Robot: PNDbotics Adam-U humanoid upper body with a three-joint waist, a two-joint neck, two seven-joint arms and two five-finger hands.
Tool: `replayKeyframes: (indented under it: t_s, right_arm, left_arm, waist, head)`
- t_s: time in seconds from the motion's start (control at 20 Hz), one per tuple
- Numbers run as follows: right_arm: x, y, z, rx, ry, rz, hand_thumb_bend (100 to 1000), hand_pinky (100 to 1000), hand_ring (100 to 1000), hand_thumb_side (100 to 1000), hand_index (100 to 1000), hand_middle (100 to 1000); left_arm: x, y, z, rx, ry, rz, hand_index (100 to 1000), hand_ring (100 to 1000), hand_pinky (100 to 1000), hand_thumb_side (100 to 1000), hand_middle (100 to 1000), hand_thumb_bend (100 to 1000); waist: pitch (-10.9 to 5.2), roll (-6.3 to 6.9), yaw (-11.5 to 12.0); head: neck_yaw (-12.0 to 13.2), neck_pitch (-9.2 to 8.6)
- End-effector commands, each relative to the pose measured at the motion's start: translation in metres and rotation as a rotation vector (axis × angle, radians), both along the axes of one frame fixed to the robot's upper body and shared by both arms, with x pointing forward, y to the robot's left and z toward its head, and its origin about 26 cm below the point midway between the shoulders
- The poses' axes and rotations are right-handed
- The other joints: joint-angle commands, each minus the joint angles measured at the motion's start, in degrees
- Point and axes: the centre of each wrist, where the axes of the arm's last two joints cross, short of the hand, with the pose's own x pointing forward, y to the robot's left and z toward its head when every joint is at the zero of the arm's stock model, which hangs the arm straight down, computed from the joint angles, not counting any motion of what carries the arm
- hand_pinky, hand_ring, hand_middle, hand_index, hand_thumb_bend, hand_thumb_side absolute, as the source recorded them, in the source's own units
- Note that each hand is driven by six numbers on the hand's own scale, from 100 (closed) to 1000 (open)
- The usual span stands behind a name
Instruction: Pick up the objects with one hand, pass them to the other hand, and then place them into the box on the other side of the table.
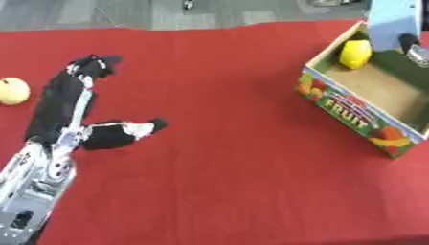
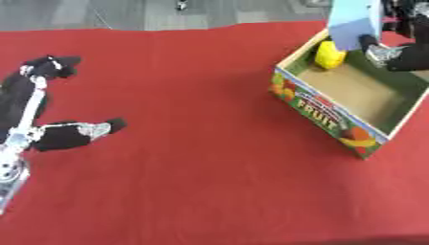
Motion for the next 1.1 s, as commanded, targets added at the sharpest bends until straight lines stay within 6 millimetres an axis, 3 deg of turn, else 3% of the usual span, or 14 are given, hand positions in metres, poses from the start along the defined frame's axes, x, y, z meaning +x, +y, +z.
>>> replayKeyframes:
  t_s: [0.05,0.2,0.4,0.45,0.6,0.65,0.7,1.1]
  right_arm:
    - [-0.006,-0.018,0.013,-0.063,-0.029,-0.040,100,907,1000,100,655,589]
    - [-0.006,-0.026,0.006,-0.084,-0.009,-0.047,100,907,1000,101,661,595]
    - [-0.006,-0.032,0.001,-0.103,-0.002,-0.047,100,912,1000,102,724,667]
    - [-0.005,-0.033,0.001,-0.108,-0.003,-0.044,100,922,1000,100,830,793]
    - [-0.005,-0.038,0.000,-0.121,-0.011,-0.059,100,931,1000,100,900,876]
    - [-0.005,-0.040,-0.001,-0.126,-0.010,-0.071,100,947,1000,101,969,969]
    - [-0.004,-0.043,-0.001,-0.131,-0.011,-0.083,100,958,1000,100,1000,1000]
    - [-0.004,-0.053,-0.005,-0.171,-0.033,-0.140,100,982,1000,117,1000,1000]
  left_arm:
    - [-0.002,0.006,0.012,-0.001,-0.039,0.002,839,679,738,546,633,830]
    - [-0.002,0.006,0.013,-0.007,-0.040,0.000,840,679,739,553,633,824]
    - [-0.002,0.005,0.014,-0.011,-0.040,-0.003,842,679,739,560,633,827]
    - [-0.002,0.005,0.014,-0.013,-0.041,-0.003,842,679,739,565,633,829]
    - [-0.002,0.005,0.014,-0.015,-0.041,-0.002,843,679,739,571,633,831]
    - [-0.002,0.005,0.013,-0.016,-0.040,-0.002,845,679,739,574,633,832]
    - [-0.002,0.005,0.013,-0.016,-0.040,-0.002,845,679,739,574,633,832]
    - [-0.002,0.005,0.013,-0.017,-0.041,-0.002,848,679,739,573,633,831]
  waist:
    - [-0.99,-0.20,0.0]
    - [-0.94,-0.20,0.1]
    - [-0.91,-0.23,0.2]
    - [-0.90,-0.23,0.2]
    - [-0.90,-0.25,0.2]
    - [-0.91,-0.26,0.2]
    - [-0.91,-0.27,0.2]
    - [-0.89,-0.22,0.2]
  head:
    - [0.1,-0.77]
    - [0.2,-0.79]
    - [0.2,-0.78]
    - [0.2,-0.79]
    - [0.2,-0.82]
    - [0.2,-0.81]
    - [0.2,-0.85]
    - [0.0,-0.75]
